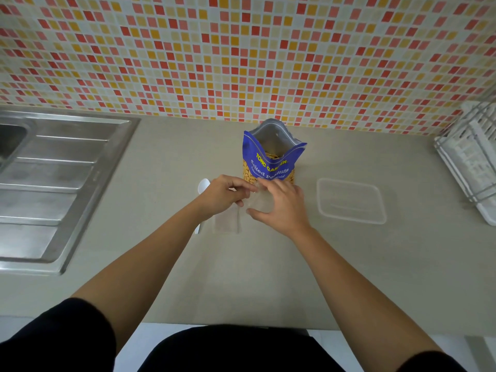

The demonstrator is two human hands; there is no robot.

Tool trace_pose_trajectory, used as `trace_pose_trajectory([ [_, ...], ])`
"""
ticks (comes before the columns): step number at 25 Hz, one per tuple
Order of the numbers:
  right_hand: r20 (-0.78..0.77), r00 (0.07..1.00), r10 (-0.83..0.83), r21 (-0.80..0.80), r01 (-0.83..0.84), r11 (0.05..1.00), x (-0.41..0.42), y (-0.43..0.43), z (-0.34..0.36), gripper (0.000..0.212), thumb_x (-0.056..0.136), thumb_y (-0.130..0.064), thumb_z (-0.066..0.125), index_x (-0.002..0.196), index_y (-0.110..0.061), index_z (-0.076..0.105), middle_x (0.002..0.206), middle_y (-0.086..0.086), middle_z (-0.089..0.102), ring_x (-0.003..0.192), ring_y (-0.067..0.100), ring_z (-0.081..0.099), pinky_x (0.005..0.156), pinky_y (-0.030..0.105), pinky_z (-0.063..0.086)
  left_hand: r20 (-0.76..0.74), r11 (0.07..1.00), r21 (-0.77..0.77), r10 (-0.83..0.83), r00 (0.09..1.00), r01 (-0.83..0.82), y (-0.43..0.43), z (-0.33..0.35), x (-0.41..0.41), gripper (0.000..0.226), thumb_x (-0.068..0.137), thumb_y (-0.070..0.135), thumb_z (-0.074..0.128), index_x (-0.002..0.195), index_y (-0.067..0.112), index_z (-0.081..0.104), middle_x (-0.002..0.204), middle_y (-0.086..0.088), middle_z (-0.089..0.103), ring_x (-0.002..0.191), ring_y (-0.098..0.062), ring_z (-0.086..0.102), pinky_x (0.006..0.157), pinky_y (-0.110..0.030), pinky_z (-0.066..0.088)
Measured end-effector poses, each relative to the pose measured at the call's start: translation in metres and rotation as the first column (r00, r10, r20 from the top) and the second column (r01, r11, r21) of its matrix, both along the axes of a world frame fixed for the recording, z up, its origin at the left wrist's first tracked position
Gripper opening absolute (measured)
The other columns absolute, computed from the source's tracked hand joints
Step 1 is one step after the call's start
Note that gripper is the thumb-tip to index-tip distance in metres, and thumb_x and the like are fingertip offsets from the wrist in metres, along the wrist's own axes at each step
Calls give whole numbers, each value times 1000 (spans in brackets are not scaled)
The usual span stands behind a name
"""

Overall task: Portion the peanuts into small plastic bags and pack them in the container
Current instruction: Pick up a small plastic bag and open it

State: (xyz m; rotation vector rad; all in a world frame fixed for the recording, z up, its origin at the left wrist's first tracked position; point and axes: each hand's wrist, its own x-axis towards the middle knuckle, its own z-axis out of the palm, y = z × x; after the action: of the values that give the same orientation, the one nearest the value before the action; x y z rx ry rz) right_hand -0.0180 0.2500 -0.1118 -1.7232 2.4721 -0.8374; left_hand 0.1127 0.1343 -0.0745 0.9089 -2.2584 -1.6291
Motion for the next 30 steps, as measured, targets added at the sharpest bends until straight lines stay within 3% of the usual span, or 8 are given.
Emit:
trace_pose_trajectory([
  [6, 120, 993, -18, -30, 22, 999, 0, -2, 2, 53, 63, -53, 72, 111, -34, 59, 103, -15, 62, 103, 9, 55, 89, 30, 33, 35, 997, -72, 5, 999, -2, -1, -1, -2, 27, 88, -5, 54, 105, 9, 70, 81, -2, 62, 46, 4, 55, 56, -4, 43],
  [10, 174, 985, -10, -16, 13, 1000, -1, 0, 2, 53, 65, -51, 73, 112, -32, 58, 104, -15, 62, 104, 9, 55, 93, 32, 34, 72, 982, -180, -39, 997, 52, -2, -4, -3, 28, 88, -2, 55, 101, 14, 73, 77, 12, 60, 51, 6, 55, 61, -3, 42],
  [13, 172, 985, 6, 5, -7, 1000, -3, 3, 0, 70, 63, -51, 75, 124, -29, 50, 115, -12, 59, 112, 11, 53, 98, 40, 37, 55, 989, -138, -37, 998, 44, -1, -2, -3, 28, 89, -4, 52, 103, 10, 72, 83, 6, 63, 56, 8, 55, 61, -4, 43],
  [16, 244, 970, -2, 108, -25, 994, -7, 10, -3, 95, 58, -56, 79, 138, -27, 34, 134, -8, 50, 123, 11, 46, 102, 38, 35, -1, 1000, -11, -7, 1000, 7, -2, 1, -1, 32, 89, -11, 44, 107, 2, 67, 86, 0, 64, 57, 8, 57, 54, -5, 41],
  [18, 465, 885, -5, 51, -21, 998, -8, 15, -6, 90, 63, -48, 80, 137, -24, 35, 131, -5, 49, 115, 9, 49, 98, 27, 38, 33, 1000, -2, -23, 999, 23, -4, -2, 2, 28, 92, -4, 44, 106, 4, 67, 94, -3, 64, 57, 7, 56, 54, -5, 40],
  [21, 772, 633, -64, -31, 138, 990, -11, 17, -10, 63, 79, -28, 73, 132, -23, 39, 113, 2, 57, 79, 7, 57, 74, 18, 48, 43, 993, 120, -1, 999, -4, -5, -9, 7, 28, 94, -1, 41, 107, 4, 66, 88, -1, 62, 61, 6, 56, 61, -8, 46],
  [26, 854, 516, -64, -38, 184, 982, -15, 20, -16, 58, 82, -10, 69, 131, -20, 39, 93, 7, 61, 60, 2, 58, 61, 17, 49, 10, 972, 236, 16, 1000, -18, 0, -15, 8, 19, 88, 0, 56, 104, 3, 67, 96, -4, 66, 72, 2, 63, 74, -10, 52],
  [30, 881, 472, -32, -84, 222, 971, -16, 21, -9, 53, 83, -8, 68, 124, -25, 38, 86, -2, 63, 61, -3, 60, 62, 13, 49, 38, 966, 259, -27, 999, 16, 0, -16, 9, 25, 84, -5, 59, 102, 8, 68, 85, 15, 71, 67, 6, 59, 63, -9, 45],
])
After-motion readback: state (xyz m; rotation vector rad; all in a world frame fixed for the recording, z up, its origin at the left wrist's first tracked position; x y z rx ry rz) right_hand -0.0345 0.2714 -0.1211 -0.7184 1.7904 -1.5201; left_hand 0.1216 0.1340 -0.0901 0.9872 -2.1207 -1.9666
